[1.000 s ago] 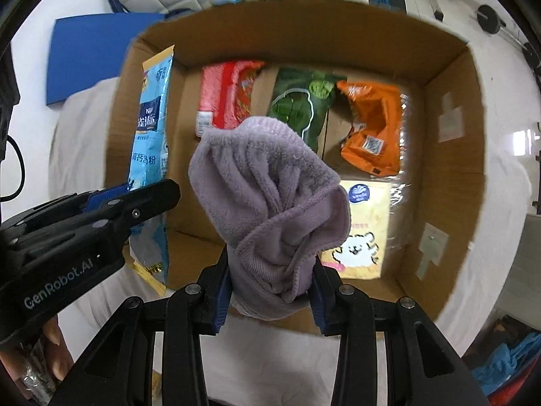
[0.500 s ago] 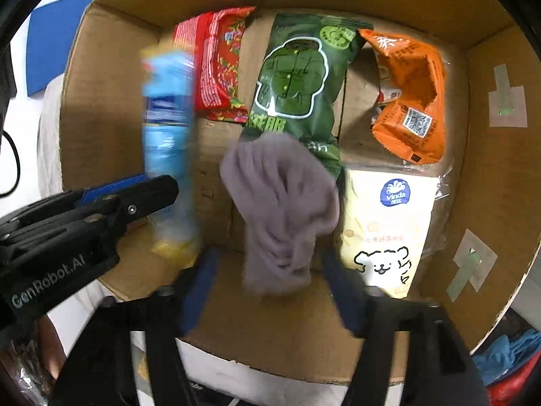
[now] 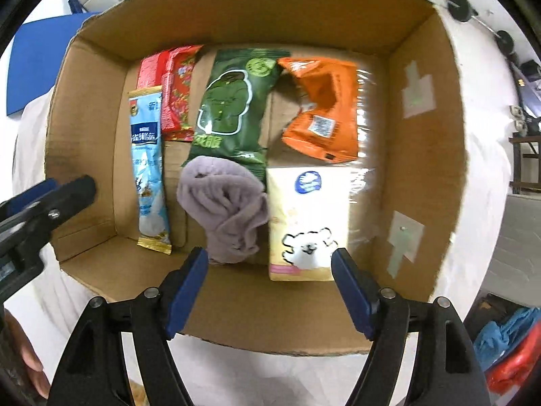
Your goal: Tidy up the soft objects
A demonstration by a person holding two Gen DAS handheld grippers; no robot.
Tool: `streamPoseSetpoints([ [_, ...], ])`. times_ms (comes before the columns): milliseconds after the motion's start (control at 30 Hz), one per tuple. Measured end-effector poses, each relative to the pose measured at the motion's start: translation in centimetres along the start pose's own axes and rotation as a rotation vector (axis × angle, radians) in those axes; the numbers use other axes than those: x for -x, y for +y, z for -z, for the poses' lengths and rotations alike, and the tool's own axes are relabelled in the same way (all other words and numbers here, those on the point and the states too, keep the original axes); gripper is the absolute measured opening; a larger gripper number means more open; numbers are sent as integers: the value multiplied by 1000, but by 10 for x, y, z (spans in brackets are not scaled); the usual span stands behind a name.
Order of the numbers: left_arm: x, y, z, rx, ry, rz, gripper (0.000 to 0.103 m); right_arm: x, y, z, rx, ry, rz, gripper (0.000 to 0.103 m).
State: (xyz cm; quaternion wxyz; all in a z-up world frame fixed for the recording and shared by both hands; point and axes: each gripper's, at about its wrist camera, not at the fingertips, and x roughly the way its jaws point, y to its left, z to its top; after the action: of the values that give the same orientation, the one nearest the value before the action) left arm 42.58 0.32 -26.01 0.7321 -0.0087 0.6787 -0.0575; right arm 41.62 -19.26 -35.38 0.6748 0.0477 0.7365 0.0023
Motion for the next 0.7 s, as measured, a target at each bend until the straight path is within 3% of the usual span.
streamPoseSetpoints([
  [67, 3, -2, 4, -2, -18, -15, 96, 2, -5, 9, -10, -15, 2, 78],
  [100, 3, -3, 6, -3, -24, -18, 98, 3, -7, 11, -18, -21, 2, 83],
  [167, 1, -5, 9, -3, -29, -24, 98, 5, -7, 14, -26, -30, -4, 96],
  [267, 1, -9, 16, -6, -52, -50, 98, 17, -7, 21, -46, -47, -10, 103],
  [400, 8, -10, 25, -13, -99, -67, 98, 24, -6, 29, -76, -90, 1, 103],
  [700, 51, -11, 47, 1, -191, -29, 103, 64, -10, 57, -106, -199, 0, 103],
])
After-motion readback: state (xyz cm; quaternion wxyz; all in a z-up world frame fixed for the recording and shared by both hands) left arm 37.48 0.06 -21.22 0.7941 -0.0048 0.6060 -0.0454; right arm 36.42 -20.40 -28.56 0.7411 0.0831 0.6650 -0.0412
